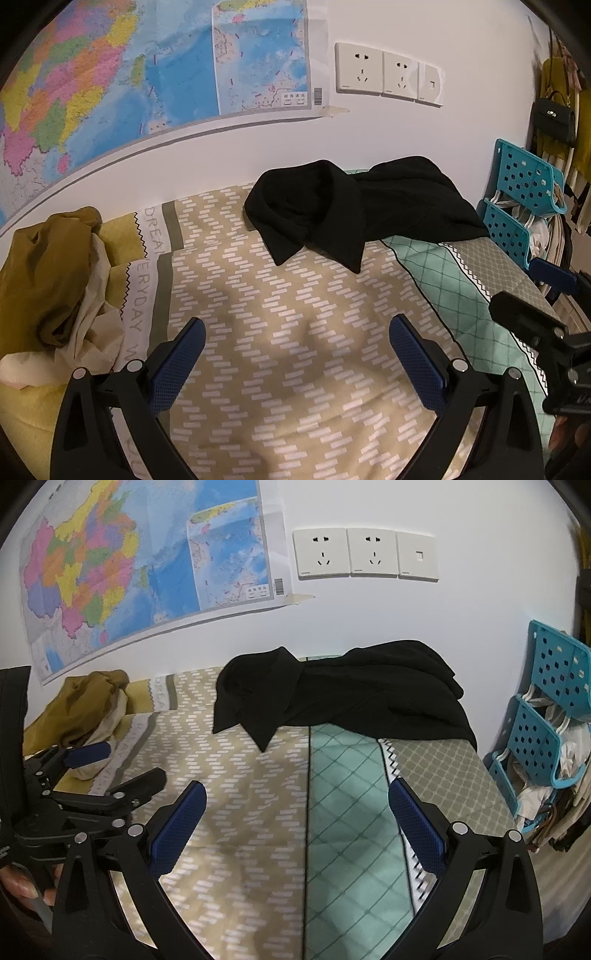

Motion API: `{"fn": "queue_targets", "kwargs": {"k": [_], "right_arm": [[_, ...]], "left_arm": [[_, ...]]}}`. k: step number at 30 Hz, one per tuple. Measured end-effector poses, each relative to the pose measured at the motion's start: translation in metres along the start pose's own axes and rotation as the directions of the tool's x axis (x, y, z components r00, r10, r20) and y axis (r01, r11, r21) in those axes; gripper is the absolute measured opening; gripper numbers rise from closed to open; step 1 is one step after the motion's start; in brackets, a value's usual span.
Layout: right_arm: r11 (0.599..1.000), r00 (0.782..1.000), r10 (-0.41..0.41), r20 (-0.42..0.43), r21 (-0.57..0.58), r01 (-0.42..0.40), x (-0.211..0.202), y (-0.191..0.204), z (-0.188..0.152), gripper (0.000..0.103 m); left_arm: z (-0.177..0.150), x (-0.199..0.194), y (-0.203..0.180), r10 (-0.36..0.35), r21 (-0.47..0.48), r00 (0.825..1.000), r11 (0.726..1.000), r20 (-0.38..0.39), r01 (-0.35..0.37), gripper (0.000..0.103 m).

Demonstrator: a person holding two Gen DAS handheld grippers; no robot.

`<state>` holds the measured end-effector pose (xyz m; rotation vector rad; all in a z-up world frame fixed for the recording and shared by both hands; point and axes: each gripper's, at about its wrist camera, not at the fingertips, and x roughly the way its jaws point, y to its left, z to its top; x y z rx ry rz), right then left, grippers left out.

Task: Fold large clothes

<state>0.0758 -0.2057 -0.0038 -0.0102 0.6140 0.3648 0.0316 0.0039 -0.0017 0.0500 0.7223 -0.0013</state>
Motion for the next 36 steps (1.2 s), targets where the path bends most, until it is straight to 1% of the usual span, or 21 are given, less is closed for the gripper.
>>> {"fn": "queue_targets", "kwargs": {"k": [2,5,7,9,10,14,16,17,19,22,24,25,26,27,28,29,30,31,32,35,36], "right_arm": [[1.000,1.000,-0.014,-0.027,-0.028,0.014,0.011,-0.002,0.006,0.097],[0.997,0.999,-0.019,-0.044,-0.080,0.016,0.024,0.000,0.014,0.097],[0.989,0.997,-0.042,-0.059,-0.144,0.033,0.040,0.003,0.023,0.097],[0.981,0.995,-0.063,-0.073,-0.190,0.048,0.058,0.003,0.033,0.097],[0.974,0.993,-0.087,-0.083,-0.217,0.067,0.069,0.002,0.039,0.097],[0.960,0.989,-0.107,-0.102,-0.269,0.076,0.109,-0.007,0.063,0.097],[0.945,0.982,-0.138,-0.132,-0.316,0.091,0.138,-0.011,0.076,0.097],[0.942,0.979,-0.139,-0.151,-0.326,0.083,0.148,-0.013,0.080,0.097],[0.933,0.974,-0.162,-0.158,-0.346,0.099,0.172,-0.018,0.088,0.097],[0.920,0.967,-0.173,-0.185,-0.380,0.092,0.203,-0.022,0.096,0.097],[0.920,0.968,-0.139,-0.209,-0.389,0.048,0.216,-0.023,0.097,0.096],[0.917,0.971,-0.126,-0.205,-0.397,0.035,0.218,-0.022,0.097,0.091],[0.915,0.972,-0.113,-0.207,-0.403,0.020,0.218,-0.021,0.097,0.083],[0.912,0.973,-0.071,-0.219,-0.409,-0.026,0.215,-0.020,0.098,0.051],[0.906,0.975,-0.038,-0.220,-0.420,-0.060,0.210,-0.017,0.098,0.030],[0.896,0.975,-0.032,-0.220,-0.438,-0.069,0.205,-0.015,0.098,0.025],[0.880,0.976,-0.049,-0.211,-0.471,-0.057,0.197,-0.011,0.097,0.015],[0.873,0.978,-0.049,-0.201,-0.485,-0.056,0.188,-0.010,0.098,0.010],[0.870,0.981,-0.041,-0.189,-0.489,-0.058,0.178,-0.012,0.099,0.009],[0.897,0.990,0.051,-0.134,-0.429,-0.104,0.126,-0.032,0.111,0.009],[0.906,0.991,0.070,-0.116,-0.408,-0.112,0.113,-0.037,0.114,0.009]], "left_arm": [[0.005,0.008,0.003,0.001,-0.007,1.000,1.000,-0.010,-0.001,0.096],[0.013,0.020,0.007,0.006,-0.005,1.000,1.000,-0.024,-0.006,0.096],[0.018,0.029,0.011,0.010,-0.012,0.999,1.000,-0.034,-0.011,0.096],[0.024,0.039,0.016,-0.001,-0.030,0.999,1.000,-0.038,0.000,0.096],[0.027,0.043,0.018,0.008,-0.035,0.999,0.999,-0.042,-0.009,0.096],[0.037,0.058,0.027,0.032,-0.049,0.998,0.998,-0.051,-0.035,0.096],[0.041,0.066,0.032,0.039,-0.056,0.998,0.998,-0.056,-0.042,0.096],[0.041,0.068,0.034,0.045,-0.060,0.997,0.997,-0.059,-0.048,0.096],[0.044,0.074,0.039,0.049,-0.068,0.997,0.996,-0.064,-0.053,0.096],[0.045,0.081,0.046,0.059,-0.077,0.996,0.995,-0.072,-0.065,0.096],[0.045,0.086,0.050,0.065,-0.080,0.994,0.994,-0.084,-0.072,0.096],[0.044,0.089,0.052,0.068,-0.082,0.994,0.994,-0.091,-0.075,0.096],[0.044,0.091,0.054,0.072,-0.081,0.993,0.994,-0.096,-0.080,0.096],[0.044,0.094,0.055,0.077,-0.080,0.992,0.993,-0.101,-0.085,0.096],[0.043,0.095,0.056,0.081,-0.079,0.991,0.993,-0.103,-0.089,0.096],[0.043,0.096,0.058,0.082,-0.080,0.991,0.993,-0.105,-0.090,0.096],[0.044,0.098,0.059,0.082,-0.082,0.991,0.992,-0.106,-0.091,0.096],[0.044,0.099,0.060,0.084,-0.082,0.991,0.992,-0.107,-0.093,0.096],[0.045,0.099,0.061,0.087,-0.081,0.991,0.992,-0.106,-0.095,0.096],[0.048,0.098,0.066,0.092,-0.079,0.992,0.992,-0.091,-0.100,0.096],[0.049,0.098,0.068,0.093,-0.077,0.992,0.992,-0.084,-0.100,0.096]]}}
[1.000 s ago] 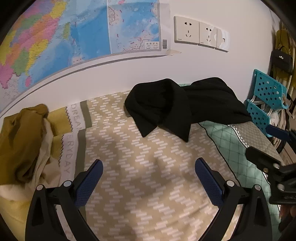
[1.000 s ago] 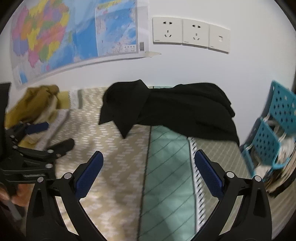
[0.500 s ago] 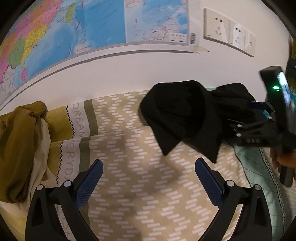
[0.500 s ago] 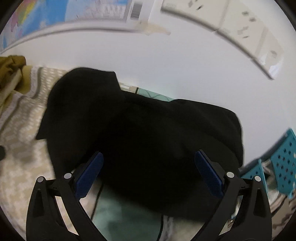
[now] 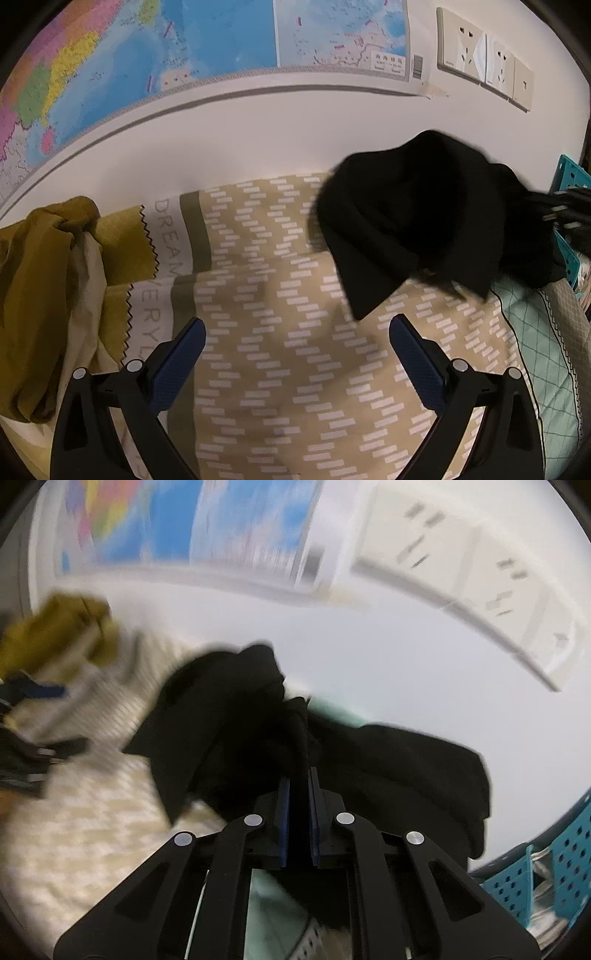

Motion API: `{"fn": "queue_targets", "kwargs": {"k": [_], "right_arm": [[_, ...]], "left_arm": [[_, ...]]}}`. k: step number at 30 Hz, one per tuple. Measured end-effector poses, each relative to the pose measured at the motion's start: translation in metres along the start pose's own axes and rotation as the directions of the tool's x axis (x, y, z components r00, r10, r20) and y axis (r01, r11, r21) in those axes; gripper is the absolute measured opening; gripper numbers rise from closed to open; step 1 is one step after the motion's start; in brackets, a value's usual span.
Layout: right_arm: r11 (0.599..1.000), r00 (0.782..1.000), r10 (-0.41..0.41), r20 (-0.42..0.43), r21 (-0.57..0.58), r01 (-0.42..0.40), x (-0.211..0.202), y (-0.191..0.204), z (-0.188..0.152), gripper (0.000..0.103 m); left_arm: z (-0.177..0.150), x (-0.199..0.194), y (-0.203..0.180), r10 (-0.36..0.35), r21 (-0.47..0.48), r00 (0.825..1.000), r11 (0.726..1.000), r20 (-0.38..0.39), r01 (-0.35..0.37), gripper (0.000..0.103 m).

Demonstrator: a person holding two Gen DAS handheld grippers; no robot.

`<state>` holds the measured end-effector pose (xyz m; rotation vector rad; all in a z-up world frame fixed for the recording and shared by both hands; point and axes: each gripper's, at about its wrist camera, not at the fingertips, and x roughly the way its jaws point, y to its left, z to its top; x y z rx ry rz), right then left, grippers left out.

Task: Fold large clothes
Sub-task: 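Grasp the black jacket with the right gripper while the left tool approaches it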

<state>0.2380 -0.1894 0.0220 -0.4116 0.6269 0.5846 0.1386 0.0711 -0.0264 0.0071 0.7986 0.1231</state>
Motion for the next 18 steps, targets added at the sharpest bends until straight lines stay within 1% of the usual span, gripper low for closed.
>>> {"fn": "queue_targets", "kwargs": {"k": [1,2,3,4,5,6,8,9,10,11,12,13,14,15,16,17,18], "right_arm": [[0.999,1.000,0.018,0.019,0.032,-0.019,-0.013,-0.006,-0.001,0.012],[0.998,0.999,0.044,0.019,0.053,-0.045,-0.020,-0.014,0.000,0.014],[0.997,0.998,0.053,0.014,0.054,-0.054,-0.026,-0.018,-0.003,0.023],[0.998,0.999,0.047,0.007,0.044,-0.047,-0.025,-0.017,-0.004,0.044],[0.999,0.999,0.038,-0.019,0.029,-0.038,-0.019,-0.016,-0.008,0.058],[1.000,0.999,0.018,-0.030,0.023,-0.018,-0.010,-0.016,-0.007,0.077],[1.000,0.998,0.010,-0.060,0.014,-0.009,0.009,-0.017,-0.007,0.078],[1.000,0.998,0.001,-0.069,0.012,0.000,0.018,-0.016,-0.007,0.086],[1.000,0.997,-0.007,-0.078,0.017,0.009,0.027,-0.017,-0.005,0.090],[1.000,0.997,0.009,-0.079,0.025,-0.007,0.033,-0.016,-0.001,0.090],[0.999,0.996,0.044,-0.080,0.026,-0.042,0.036,-0.016,0.002,0.091],[0.997,0.994,0.071,-0.082,0.013,-0.070,0.039,-0.012,0.003,0.094],[0.997,0.994,0.070,-0.088,-0.013,-0.072,0.043,-0.008,0.006,0.094],[0.997,0.994,0.058,-0.098,-0.045,-0.062,0.049,-0.004,0.009,0.092],[0.995,0.991,0.076,-0.106,-0.056,-0.082,0.053,-0.001,0.011,0.070],[0.993,0.989,0.101,-0.111,-0.053,-0.107,0.054,0.000,0.013,0.054],[0.995,0.989,0.083,-0.120,-0.048,-0.089,0.055,-0.001,0.016,0.035]], "left_arm": [[0.000,-0.001,0.000,0.002,0.001,1.000,1.000,0.003,-0.002,0.096],[0.001,-0.001,0.002,0.003,0.002,1.000,1.000,0.007,-0.003,0.096],[0.002,0.000,0.002,0.001,0.004,1.000,1.000,0.010,-0.001,0.096],[0.003,0.001,0.003,0.003,0.008,1.000,1.000,0.013,-0.003,0.096],[0.004,0.003,0.002,0.010,0.011,1.000,1.000,0.012,-0.010,0.096],[0.004,0.005,0.002,0.015,0.014,1.000,1.000,0.010,-0.015,0.096],[0.003,0.009,0.003,0.024,0.014,1.000,1.000,0.002,-0.024,0.096],[0.001,0.009,0.004,0.027,0.013,1.000,1.000,0.001,-0.027,0.096],[0.000,0.010,0.006,0.030,0.011,1.000,0.999,-0.003,-0.030,0.096],[-0.002,0.009,0.007,0.032,0.011,0.999,0.999,-0.005,-0.032,0.096],[-0.004,0.010,0.009,0.035,0.009,0.999,0.999,-0.008,-0.035,0.096],[-0.006,0.012,0.011,0.038,0.008,0.999,0.999,-0.010,-0.037,0.096],[-0.007,0.014,0.012,0.038,0.008,0.999,0.999,-0.015,-0.038,0.096],[-0.009,0.015,0.013,0.041,0.009,0.999,0.999,-0.017,-0.040,0.096],[-0.009,0.018,0.014,0.046,0.009,0.999,0.999,-0.021,-0.046,0.096],[-0.008,0.019,0.014,0.048,0.011,0.999,0.999,-0.023,-0.047,0.096],[-0.007,0.021,0.014,0.049,0.011,0.999,0.999,-0.022,-0.049,0.096]]}}
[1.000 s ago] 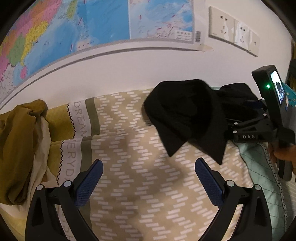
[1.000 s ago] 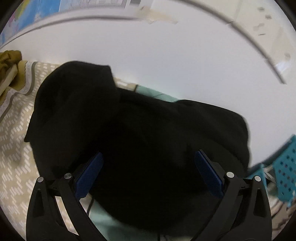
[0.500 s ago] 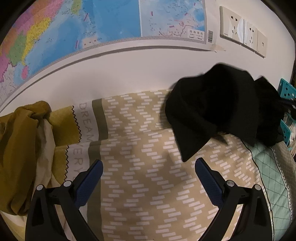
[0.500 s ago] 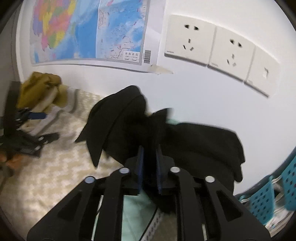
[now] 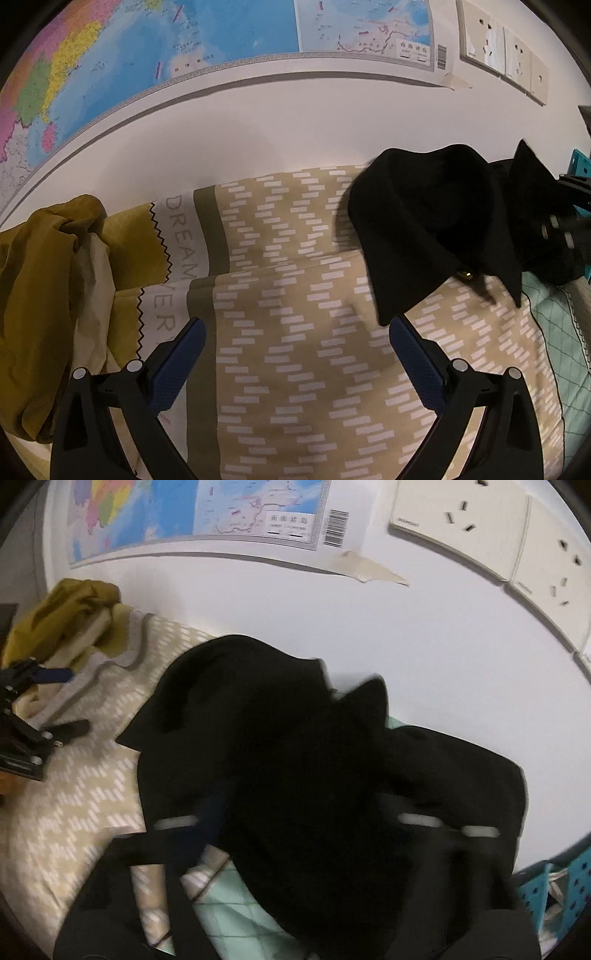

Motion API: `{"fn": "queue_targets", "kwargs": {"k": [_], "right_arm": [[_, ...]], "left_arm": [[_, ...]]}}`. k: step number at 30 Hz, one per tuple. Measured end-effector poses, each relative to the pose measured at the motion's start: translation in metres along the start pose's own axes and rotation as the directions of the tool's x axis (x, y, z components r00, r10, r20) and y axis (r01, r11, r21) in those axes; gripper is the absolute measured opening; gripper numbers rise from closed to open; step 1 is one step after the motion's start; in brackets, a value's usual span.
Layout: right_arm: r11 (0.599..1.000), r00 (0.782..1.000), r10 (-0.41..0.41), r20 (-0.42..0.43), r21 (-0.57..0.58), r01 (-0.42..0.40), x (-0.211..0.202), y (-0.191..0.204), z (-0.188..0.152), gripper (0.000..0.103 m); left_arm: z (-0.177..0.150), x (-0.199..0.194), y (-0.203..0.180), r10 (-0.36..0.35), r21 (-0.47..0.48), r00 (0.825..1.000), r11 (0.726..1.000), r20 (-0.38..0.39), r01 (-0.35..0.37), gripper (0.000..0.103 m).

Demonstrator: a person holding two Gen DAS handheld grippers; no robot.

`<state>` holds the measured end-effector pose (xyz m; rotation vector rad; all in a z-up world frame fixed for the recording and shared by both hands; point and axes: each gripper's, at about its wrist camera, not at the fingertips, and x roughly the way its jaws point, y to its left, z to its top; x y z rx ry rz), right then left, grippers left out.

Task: Fold large clothes
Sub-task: 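Grasp the black jacket with the right gripper while the left tool approaches it, then grasp the jacket with the left gripper and lift it up with both grippers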

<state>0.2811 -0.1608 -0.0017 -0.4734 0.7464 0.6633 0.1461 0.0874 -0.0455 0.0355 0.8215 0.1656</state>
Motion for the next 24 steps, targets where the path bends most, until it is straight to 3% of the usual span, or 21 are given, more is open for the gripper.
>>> {"fn": "queue_targets", "kwargs": {"k": [1,2,6,10,13,17,22,23,24], "right_arm": [[1.000,1.000,-0.023,-0.006,-0.004,0.023,-0.003,-0.001,0.001,0.014],[0.999,0.999,-0.045,0.003,-0.003,0.045,-0.011,-0.004,0.002,0.007],[0.993,0.987,-0.047,0.154,0.114,0.030,-0.078,-0.028,0.004,0.006],[0.970,0.946,-0.119,0.302,0.239,0.046,-0.159,-0.065,0.001,0.006],[0.959,0.927,-0.156,0.341,0.279,0.059,-0.189,-0.081,-0.004,0.006],[0.953,0.918,-0.154,0.367,0.300,0.040,-0.199,-0.080,-0.006,0.006],[0.953,0.915,-0.143,0.378,0.303,0.024,-0.206,-0.081,-0.011,0.006],[0.951,0.915,-0.139,0.379,0.308,0.017,-0.207,-0.083,-0.013,0.006],[0.949,0.912,-0.145,0.383,0.315,0.019,-0.208,-0.085,-0.016,0.006]], "left_arm": [[0.000,0.000,0.000,-0.002,0.001,1.000,1.000,0.004,0.002,0.096],[0.001,0.000,-0.001,-0.006,0.008,1.000,1.000,0.012,0.006,0.096],[0.011,0.000,-0.004,-0.021,0.052,0.998,0.998,0.053,0.018,0.096],[0.031,-0.002,-0.025,-0.099,0.133,0.988,0.988,0.116,0.083,0.096],[0.046,-0.003,-0.057,-0.200,0.241,0.966,0.958,0.162,0.158,0.096],[0.066,0.004,-0.105,-0.341,0.399,0.921,0.883,0.188,0.246,0.096],[0.092,0.051,-0.126,-0.451,0.372,0.890,0.839,0.068,0.397,0.096],[0.094,0.059,-0.127,-0.469,0.359,0.882,0.832,0.047,0.423,0.093],[0.096,0.067,-0.128,-0.501,0.350,0.865,0.813,0.013,0.465,0.077]]}}
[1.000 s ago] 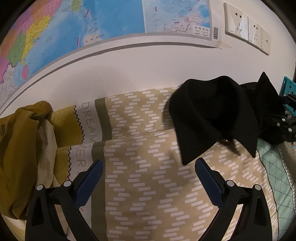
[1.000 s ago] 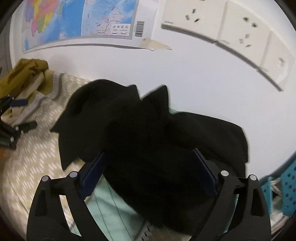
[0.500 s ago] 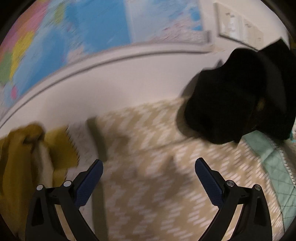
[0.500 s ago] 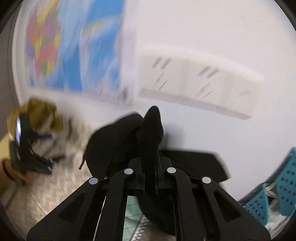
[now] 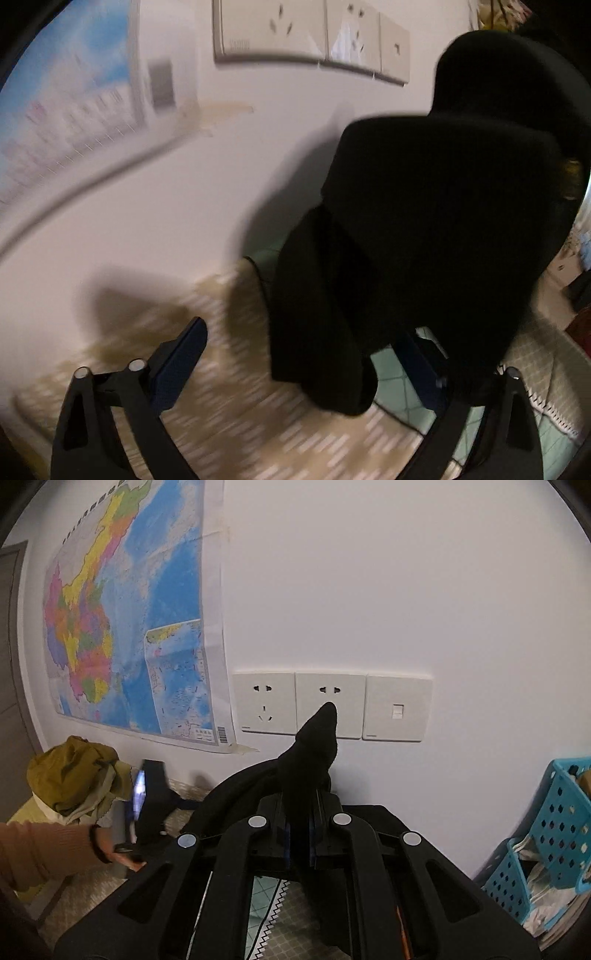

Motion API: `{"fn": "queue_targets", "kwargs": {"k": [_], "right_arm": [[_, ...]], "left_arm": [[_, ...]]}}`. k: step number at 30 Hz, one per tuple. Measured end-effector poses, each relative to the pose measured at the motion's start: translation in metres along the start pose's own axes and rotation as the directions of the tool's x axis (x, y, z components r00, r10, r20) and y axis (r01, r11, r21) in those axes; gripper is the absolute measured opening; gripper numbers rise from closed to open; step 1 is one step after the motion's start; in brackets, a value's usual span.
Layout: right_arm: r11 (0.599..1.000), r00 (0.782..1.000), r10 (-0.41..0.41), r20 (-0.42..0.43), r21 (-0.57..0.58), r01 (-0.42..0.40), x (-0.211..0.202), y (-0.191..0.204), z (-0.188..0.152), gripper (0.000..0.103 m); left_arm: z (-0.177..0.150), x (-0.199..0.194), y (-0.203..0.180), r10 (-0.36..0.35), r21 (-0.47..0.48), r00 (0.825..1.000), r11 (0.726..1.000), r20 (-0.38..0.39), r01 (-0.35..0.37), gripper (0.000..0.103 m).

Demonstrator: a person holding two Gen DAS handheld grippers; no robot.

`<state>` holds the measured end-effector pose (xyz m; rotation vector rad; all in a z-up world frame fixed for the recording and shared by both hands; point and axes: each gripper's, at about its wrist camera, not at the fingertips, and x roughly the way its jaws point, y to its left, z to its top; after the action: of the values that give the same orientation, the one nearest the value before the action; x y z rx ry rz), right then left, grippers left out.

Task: Fold large clothes
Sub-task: 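Grasp the jacket with the left gripper and lift it up with both grippers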

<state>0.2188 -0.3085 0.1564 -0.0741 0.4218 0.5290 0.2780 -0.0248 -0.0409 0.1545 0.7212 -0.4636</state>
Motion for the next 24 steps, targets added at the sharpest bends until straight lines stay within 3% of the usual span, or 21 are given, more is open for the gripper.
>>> {"fn": "queue_targets", "kwargs": {"k": [1,2,4,6,11,14,17,19,21,24], "right_arm": [[1.000,1.000,-0.002,0.003,0.010,0.002,0.000,-0.003,0.000,0.006],[1.000,1.000,0.003,0.003,0.027,-0.003,0.001,-0.006,-0.001,0.006],[0.998,1.000,-0.009,0.006,0.054,0.009,0.001,-0.015,0.000,0.006],[0.997,0.999,-0.032,0.016,0.066,0.031,-0.004,-0.022,0.003,0.006],[0.986,0.988,-0.112,0.109,0.132,0.098,-0.045,-0.050,0.036,0.006],[0.981,0.965,-0.158,0.211,0.145,0.129,-0.093,-0.056,0.074,0.006],[0.979,0.942,-0.189,0.277,0.128,0.159,-0.132,-0.051,0.104,0.006],[0.975,0.924,-0.220,0.312,0.102,0.198,-0.161,-0.043,0.124,0.006],[0.972,0.907,-0.235,0.351,0.078,0.222,-0.191,-0.031,0.139,0.006],[0.970,0.880,-0.236,0.413,0.050,0.237,-0.233,-0.015,0.149,0.006]], "left_arm": [[0.000,0.005,0.001,-0.022,-0.005,1.000,1.000,-0.017,0.022,0.041],[0.000,0.014,0.001,-0.029,-0.009,0.998,1.000,-0.054,0.029,0.023],[0.003,0.019,-0.004,-0.008,0.012,0.998,1.000,-0.058,0.009,0.014],[0.015,0.013,-0.014,0.051,0.049,0.999,0.998,-0.013,-0.051,0.012],[0.086,-0.032,-0.030,0.045,0.001,0.986,0.999,0.163,-0.046,0.011],[0.128,-0.064,-0.045,0.048,0.000,0.961,0.999,0.274,-0.050,0.010],[0.163,-0.090,-0.061,0.016,0.001,0.952,1.000,0.307,-0.018,0.010],[0.176,-0.113,-0.070,0.032,0.009,0.932,0.999,0.361,-0.038,0.010],[0.185,-0.138,-0.070,0.014,-0.006,0.910,1.000,0.415,-0.013,0.010],[0.202,-0.191,-0.064,0.017,-0.029,0.861,1.000,0.508,-0.002,0.010]]}}
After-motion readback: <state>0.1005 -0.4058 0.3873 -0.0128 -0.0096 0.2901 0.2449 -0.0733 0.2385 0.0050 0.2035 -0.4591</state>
